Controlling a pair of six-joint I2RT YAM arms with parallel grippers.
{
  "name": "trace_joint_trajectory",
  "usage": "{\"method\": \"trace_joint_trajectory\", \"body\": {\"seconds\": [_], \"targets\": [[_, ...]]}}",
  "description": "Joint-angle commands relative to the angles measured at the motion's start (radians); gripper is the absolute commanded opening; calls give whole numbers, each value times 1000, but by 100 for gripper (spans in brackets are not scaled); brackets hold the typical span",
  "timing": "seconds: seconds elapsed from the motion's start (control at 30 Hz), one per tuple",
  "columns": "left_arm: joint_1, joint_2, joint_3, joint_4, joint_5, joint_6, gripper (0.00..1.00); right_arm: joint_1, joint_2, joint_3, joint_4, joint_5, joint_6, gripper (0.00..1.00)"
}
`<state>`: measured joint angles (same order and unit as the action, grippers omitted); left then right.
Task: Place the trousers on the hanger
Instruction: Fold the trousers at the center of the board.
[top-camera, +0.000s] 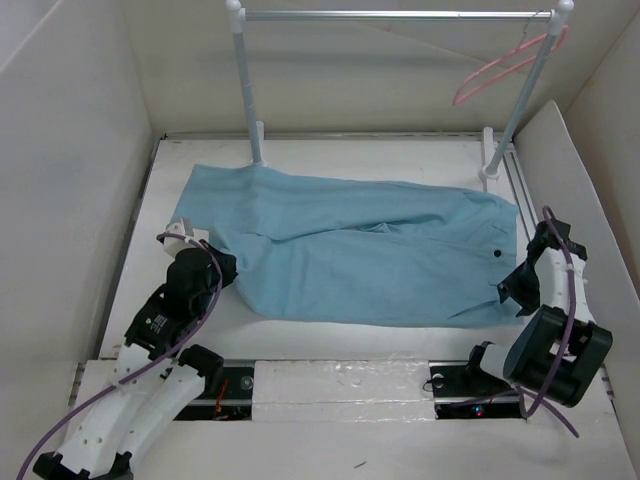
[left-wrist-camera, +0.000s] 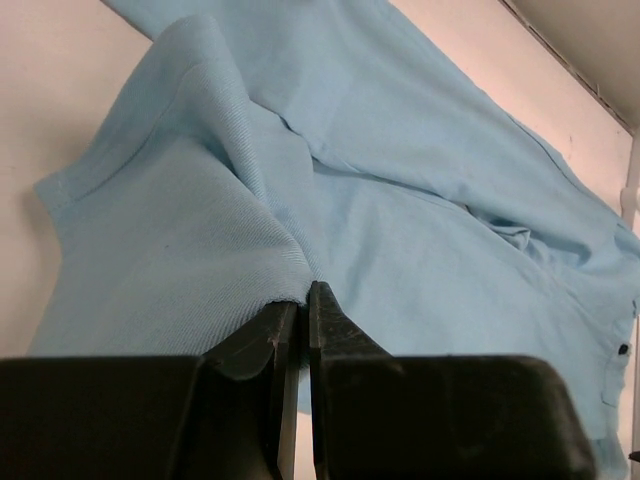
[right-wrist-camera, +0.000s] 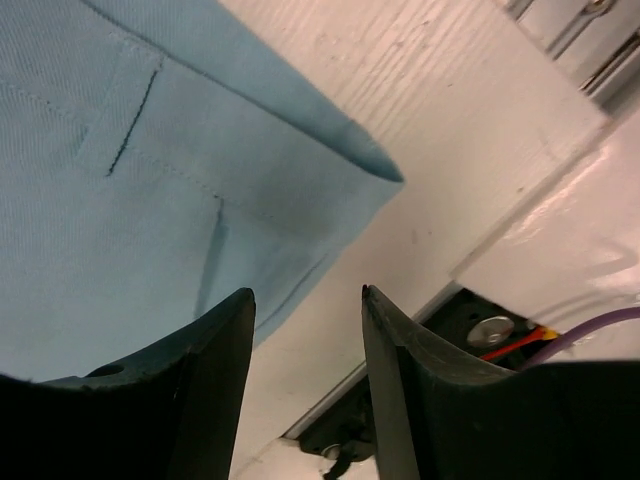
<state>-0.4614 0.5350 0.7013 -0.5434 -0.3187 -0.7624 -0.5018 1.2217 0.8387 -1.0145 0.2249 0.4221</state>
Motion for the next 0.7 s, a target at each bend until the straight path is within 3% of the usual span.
{"method": "trace_joint_trajectory", "body": {"seconds": [0.0, 0.2, 0.4, 0.47, 0.5, 0.53, 0.6, 0.67], "targets": [[-26, -3, 70, 5, -115, 44, 0, 40, 24, -9, -20, -18, 150, 52], [-26, 2, 101, 7, -216, 100, 0, 121, 76, -91, 53, -50, 216, 50], [-26, 13, 112, 10, -220, 104, 0, 157, 156, -145, 140, -47, 305, 47], [-26, 14, 106, 14, -230, 110, 0, 192, 205, -104, 122, -6, 322, 38], [-26, 14, 99, 14, -252, 113, 0, 222, 213, -95, 122, -6, 331, 14], [-26, 14, 99, 13, -252, 114, 0, 223, 213, -92, 122, -6, 331, 13], [-26, 16, 104, 19, -278, 126, 0, 276, 182, -86, 126, 10, 342, 0], [-26, 28, 121, 23, -307, 140, 0, 317, 148, -52, 116, 34, 307, 0]]}}
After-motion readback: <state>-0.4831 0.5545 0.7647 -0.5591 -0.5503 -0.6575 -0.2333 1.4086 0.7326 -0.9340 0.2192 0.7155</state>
